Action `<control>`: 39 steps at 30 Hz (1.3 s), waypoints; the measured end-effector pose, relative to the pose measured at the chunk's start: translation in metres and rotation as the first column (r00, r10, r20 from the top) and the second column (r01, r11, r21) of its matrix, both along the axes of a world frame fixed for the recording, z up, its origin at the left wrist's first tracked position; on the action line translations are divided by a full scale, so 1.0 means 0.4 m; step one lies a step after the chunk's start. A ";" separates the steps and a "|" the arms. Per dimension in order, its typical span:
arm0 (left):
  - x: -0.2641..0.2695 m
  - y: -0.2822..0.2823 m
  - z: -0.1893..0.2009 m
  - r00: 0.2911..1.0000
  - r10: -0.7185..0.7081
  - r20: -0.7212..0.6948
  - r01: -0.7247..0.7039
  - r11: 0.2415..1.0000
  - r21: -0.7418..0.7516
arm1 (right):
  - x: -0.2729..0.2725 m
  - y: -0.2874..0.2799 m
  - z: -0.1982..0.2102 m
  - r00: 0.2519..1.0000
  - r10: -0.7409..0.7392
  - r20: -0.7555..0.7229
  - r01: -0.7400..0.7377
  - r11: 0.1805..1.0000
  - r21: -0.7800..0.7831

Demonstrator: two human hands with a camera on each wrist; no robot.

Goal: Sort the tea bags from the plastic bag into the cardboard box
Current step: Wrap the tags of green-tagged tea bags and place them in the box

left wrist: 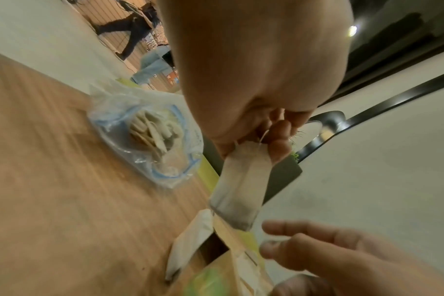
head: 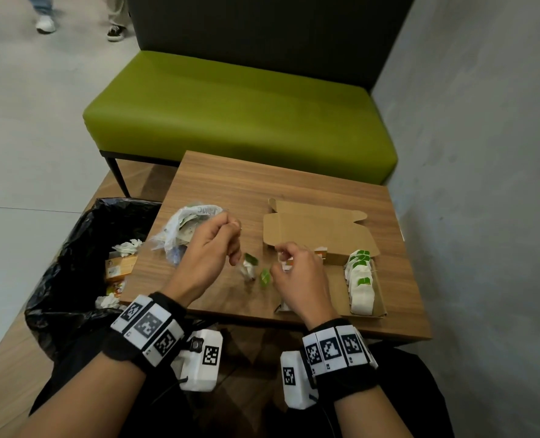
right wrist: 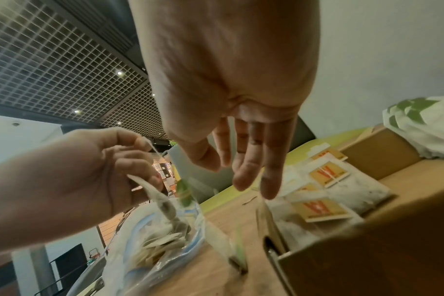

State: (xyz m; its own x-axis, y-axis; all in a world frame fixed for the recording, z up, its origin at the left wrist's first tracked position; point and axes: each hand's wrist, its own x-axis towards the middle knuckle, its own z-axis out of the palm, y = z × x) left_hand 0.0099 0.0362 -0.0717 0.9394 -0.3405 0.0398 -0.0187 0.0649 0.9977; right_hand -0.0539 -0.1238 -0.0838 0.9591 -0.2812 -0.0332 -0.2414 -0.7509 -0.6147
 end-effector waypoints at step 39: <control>-0.265 0.035 -0.141 0.974 -0.206 -0.099 0.228 0.894 0.386 | -0.239 -0.056 0.156 0.997 0.056 0.056 -0.062 0.992 0.113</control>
State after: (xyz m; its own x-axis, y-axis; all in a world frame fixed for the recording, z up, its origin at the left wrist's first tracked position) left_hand -0.0961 0.0503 -0.1281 0.8370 -0.5138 -0.1880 0.0054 -0.3358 0.9419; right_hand -0.1495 -0.1461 -0.0215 0.9752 -0.2209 -0.0116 -0.1639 -0.6865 -0.7084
